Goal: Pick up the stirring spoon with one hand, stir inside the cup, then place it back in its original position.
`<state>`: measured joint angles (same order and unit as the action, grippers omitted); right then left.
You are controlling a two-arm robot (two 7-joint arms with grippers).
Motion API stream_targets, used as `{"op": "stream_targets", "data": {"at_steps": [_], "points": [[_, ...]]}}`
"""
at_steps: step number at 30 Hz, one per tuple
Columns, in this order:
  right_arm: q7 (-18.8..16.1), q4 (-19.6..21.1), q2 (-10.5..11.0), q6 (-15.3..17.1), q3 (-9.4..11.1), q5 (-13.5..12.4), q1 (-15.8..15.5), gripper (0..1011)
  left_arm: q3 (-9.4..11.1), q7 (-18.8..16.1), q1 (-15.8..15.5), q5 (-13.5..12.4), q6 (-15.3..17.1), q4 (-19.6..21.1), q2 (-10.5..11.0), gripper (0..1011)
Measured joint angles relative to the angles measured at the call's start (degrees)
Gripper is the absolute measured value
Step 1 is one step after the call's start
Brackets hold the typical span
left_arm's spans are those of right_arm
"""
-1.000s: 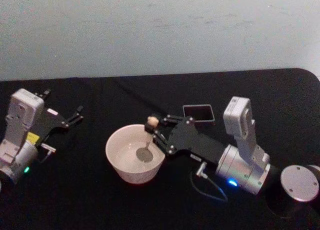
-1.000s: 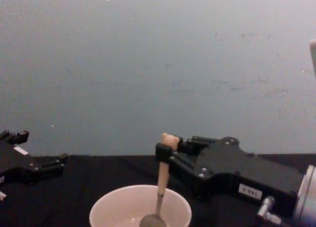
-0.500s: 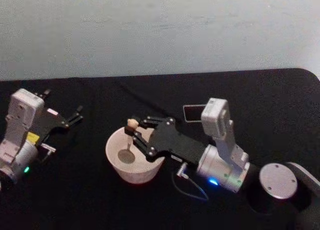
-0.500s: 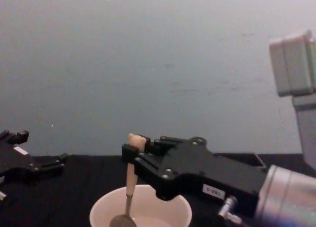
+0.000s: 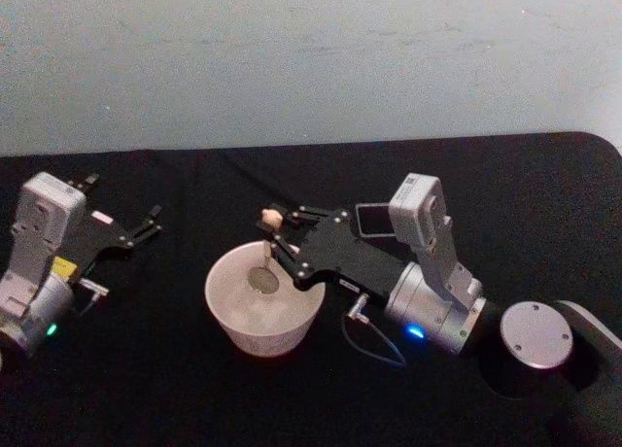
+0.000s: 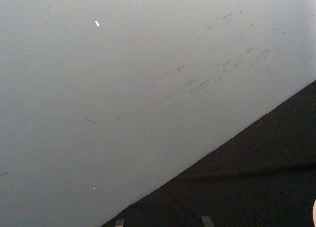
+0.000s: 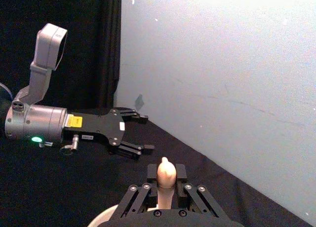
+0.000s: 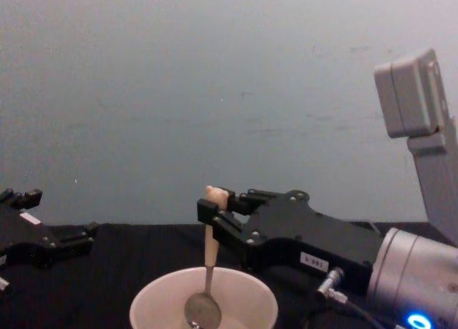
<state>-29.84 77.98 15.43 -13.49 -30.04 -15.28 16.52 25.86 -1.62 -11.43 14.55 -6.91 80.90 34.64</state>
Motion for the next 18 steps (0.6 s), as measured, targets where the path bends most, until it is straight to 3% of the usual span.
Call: {"op": "stream_targets", "data": {"at_steps": [18], "points": [[0.4,1.7,0.6,0.4,1.1,0.6,-0.7,212,0.0,0.0,0.0,0.0,0.0,0.0,0.0,1001]]}}
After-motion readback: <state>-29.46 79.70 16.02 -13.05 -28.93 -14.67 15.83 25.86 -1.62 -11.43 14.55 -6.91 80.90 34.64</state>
